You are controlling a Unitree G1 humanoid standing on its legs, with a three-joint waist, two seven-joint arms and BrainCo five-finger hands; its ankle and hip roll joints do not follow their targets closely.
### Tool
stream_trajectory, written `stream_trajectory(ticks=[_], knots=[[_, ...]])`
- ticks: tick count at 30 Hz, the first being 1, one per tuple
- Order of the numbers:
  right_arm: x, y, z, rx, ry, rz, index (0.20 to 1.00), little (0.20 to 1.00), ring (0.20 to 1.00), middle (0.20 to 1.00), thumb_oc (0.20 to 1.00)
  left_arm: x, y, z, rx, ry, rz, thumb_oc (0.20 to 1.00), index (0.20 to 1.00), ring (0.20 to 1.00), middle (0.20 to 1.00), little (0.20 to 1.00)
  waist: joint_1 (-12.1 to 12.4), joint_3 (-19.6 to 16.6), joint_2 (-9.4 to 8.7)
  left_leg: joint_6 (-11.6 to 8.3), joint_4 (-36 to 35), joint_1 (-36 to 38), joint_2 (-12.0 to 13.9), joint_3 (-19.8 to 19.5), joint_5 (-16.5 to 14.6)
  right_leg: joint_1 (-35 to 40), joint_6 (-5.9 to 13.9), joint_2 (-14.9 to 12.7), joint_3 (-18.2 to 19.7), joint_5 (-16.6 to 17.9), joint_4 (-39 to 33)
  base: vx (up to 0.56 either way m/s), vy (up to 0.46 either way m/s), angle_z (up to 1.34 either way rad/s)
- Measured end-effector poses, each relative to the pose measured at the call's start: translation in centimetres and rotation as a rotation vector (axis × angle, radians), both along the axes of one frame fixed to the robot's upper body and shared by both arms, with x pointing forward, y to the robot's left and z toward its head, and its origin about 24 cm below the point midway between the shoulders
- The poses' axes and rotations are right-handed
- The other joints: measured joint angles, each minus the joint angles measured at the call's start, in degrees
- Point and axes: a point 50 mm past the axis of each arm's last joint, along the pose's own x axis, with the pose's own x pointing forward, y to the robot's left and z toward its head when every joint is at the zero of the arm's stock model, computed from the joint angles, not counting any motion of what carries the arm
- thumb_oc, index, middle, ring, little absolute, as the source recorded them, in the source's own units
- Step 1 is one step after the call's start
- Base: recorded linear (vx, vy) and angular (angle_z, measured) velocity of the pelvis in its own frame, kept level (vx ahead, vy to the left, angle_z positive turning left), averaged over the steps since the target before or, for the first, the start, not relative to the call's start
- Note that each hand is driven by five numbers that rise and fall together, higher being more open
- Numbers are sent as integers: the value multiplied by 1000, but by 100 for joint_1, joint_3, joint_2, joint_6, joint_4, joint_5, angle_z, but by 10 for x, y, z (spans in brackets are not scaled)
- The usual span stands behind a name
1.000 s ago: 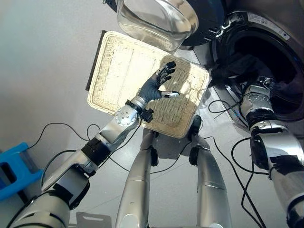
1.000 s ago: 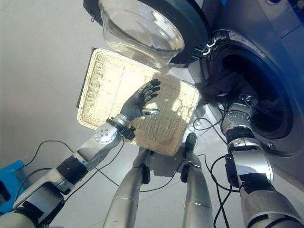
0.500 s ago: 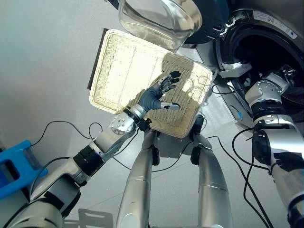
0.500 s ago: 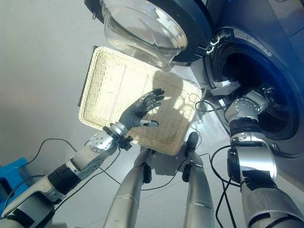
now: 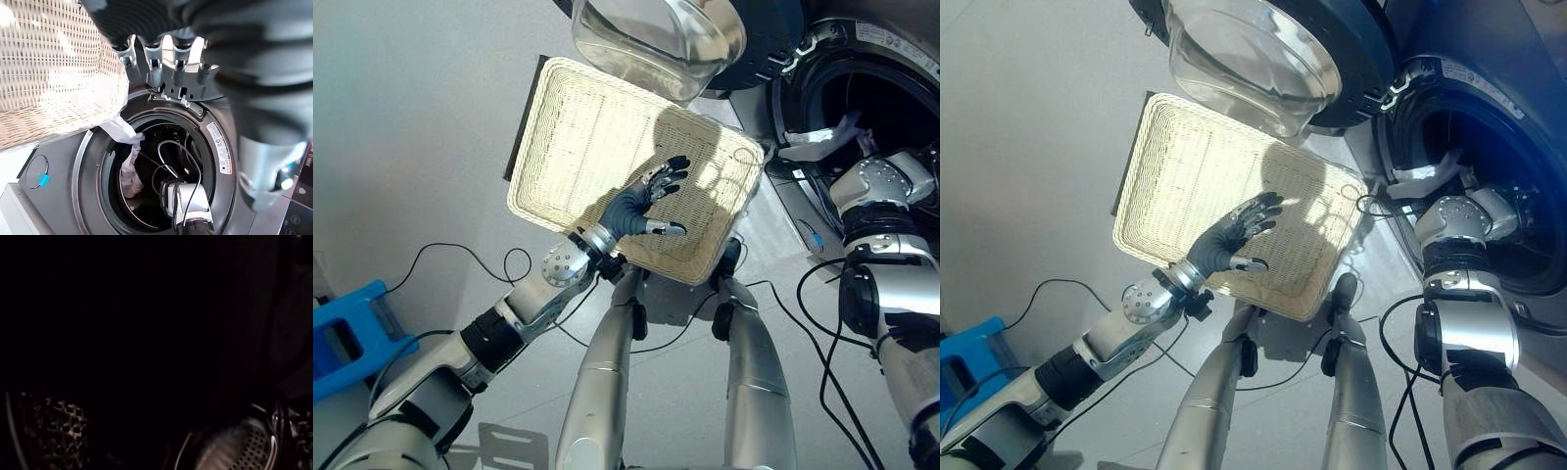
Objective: Put the clothes into the washing machine.
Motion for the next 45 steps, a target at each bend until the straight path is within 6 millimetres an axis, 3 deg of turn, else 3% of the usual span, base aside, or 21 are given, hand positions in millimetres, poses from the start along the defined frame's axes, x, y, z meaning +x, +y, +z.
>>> stream_trajectory(ticks=[7, 8, 11, 14, 19, 26, 28, 29, 31, 32, 34, 41, 45], knots=[[0, 0, 0, 2, -2, -5, 200, 200, 200, 200, 200, -1, -3, -2, 9, 2, -11, 1000, 1000, 1000, 1000, 1000, 2, 0, 0, 0, 8, 4, -31, -4, 0, 13, 4, -4, -5, -3, 12, 0, 0, 0], [0, 1, -1, 3, -2, -3, 1000, 1000, 1000, 1000, 1000, -2, -3, -2, 9, 4, -10, 1000, 1000, 1000, 1000, 1000, 4, 0, 0, 13, 13, 4, -30, -7, 10, 13, 2, -6, -9, -2, 26, 0, 0, 0], [2, 0, -5, -19, 19, 8, 1000, 1000, 1000, 1000, 1000, -1, -4, -2, 5, 3, -6, 1000, 1000, 1000, 1000, 1000, -19, 0, 0, 27, 24, 4, -18, -17, 20, 8, 1, -17, -23, -1, 53, -11, -4, 1], [6, -16, -26, -55, 200, 84, 1000, 1000, 1000, 1000, 1000, 0, -4, 4, -4, -19, 1, 1000, 1000, 1000, 1000, 1000, -75, -2, -3, 28, 53, 12, -39, -22, 19, 43, 6, -20, -30, 16, 52, 0, 0, 0], [11, -19, -28, -22, 269, 181, 1000, 1000, 1000, 1000, 1000, 1, -5, 9, -24, -27, 1, 1000, 1000, 1000, 1000, 1000, -185, -3, -2, 28, 37, 71, -21, -17, 20, 96, 1, -1, -27, 41, 26, 0, 0, 0], [11, -16, -24, -33, 563, 212, 1000, 1000, 1000, 1000, 1000, -1, -13, 10, -39, -24, -17, 1000, 1000, 1000, 1000, 1000, -176, -5, 2, 31, 1, 71, -32, -8, 24, 85, -2, -5, -21, 53, -9, 0, 0, 0], [11, -16, -24, -33, 563, 212, 1000, 1000, 1000, 1000, 1000, -1, -13, 10, -39, -24, -17, 1000, 1000, 1000, 1000, 1000, -176, -5, 2, 31, 1, 71, -32, -8, 24, 85, -2, -5, -21, 53, -9, 0, 0, 0], [11, -14, -22, -76, 798, 198, 1000, 1000, 1000, 1000, 1000, -1, -13, 10, -41, -25, -12, 1000, 1000, 1000, 1000, 1000, -171, -5, 2, 51, 2, 71, -37, -8, 39, 86, 3, -10, -22, 50, -9, 0, 0, 0], [12, -11, -18, -100, 953, 177, 1000, 1000, 1000, 1000, 1000, 0, -14, 13, -46, -31, -9, 1000, 1000, 1000, 1000, 1000, -159, -5, 3, 51, -9, 63, -39, -8, 38, 75, 4, -12, -27, 47, -13, -12, 40, 0], [12, -9, -15, -151, 1201, 132, 1000, 1000, 1000, 1000, 1000, -1, -17, 13, -58, -31, -11, 1000, 1000, 1000, 1000, 1000, -108, -5, 5, 49, -13, 56, -41, -2, 36, 66, 7, -15, -26, 46, -13, 0, 0, 0], [10, -9, -12, -216, 1451, 37, 1000, 1000, 1000, 1000, 1000, -2, -18, 12, -59, -30, -16, 1000, 1000, 1000, 1000, 1000, -72, -6, 6, 48, -14, 56, -35, -7, 36, 64, 6, -13, -27, 43, -13, 0, 0, 0], [9, -1, 0, -453, 1974, -319, 1000, 1000, 1000, 1000, 1000, -5, -14, 4, -86, -20, -16, 1000, 1000, 1000, 1000, 1000, -10, -12, 87, 49, -21, 54, -54, -21, 37, 66, 21, -43, -50, 26, 10, 3, 30, 2], [13, 8, -5, -603, 2089, -461, 1000, 1000, 1000, 1000, 1000, -7, -10, 2, -102, -28, -19, 1000, 1000, 1000, 1000, 1000, -17, -23, 117, 50, -27, 55, -54, -31, 38, 71, 33, -67, -64, 12, 21, 2, 7, 1]])
